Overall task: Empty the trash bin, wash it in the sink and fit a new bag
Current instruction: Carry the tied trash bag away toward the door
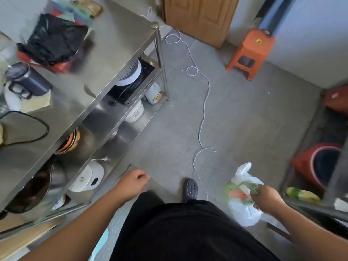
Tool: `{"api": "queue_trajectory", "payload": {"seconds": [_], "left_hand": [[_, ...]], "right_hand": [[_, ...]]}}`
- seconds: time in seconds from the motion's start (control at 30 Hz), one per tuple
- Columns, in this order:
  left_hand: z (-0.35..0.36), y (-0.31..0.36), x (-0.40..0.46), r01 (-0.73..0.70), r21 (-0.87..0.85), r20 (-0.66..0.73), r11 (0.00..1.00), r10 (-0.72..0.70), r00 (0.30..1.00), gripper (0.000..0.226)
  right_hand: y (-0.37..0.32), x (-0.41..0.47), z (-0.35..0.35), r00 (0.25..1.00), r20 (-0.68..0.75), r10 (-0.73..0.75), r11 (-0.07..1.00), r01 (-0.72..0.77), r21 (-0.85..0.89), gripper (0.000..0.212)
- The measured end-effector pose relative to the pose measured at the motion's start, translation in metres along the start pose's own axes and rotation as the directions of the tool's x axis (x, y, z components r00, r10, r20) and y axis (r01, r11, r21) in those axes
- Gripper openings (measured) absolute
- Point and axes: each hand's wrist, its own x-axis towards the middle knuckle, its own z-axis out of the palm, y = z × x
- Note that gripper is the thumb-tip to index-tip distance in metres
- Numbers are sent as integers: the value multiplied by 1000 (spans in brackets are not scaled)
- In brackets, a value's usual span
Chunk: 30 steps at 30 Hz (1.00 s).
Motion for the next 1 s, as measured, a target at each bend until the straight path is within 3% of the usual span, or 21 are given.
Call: {"api": "queue_trajectory", "payload": {"seconds": [0.17,0.5,0.73,0.9,1.0], "left_hand": [[-6,40,41,20,99,76,995,-27,997,22],[-116,53,153,88,326,153,941,-145,977,23],[-207,152,249,39,423,107,905,-93,990,32],[-216,251,305,17,268,84,963,-41,996,24],[-205,309,328,-39,174,109,984,20,994,23]], "right_hand": [[-17,30,-36,997,-62,43,983,-31,180,18],[-103,88,-125,996,-90,25,998,-20,52,12],[-139,127,-181,979,-171,113,992,-102,73,13],[-143,144,-218,976,-163,143,989,-148,-18,14],[-135,165,-242,967,-155,202,979,-192,73,17]]}}
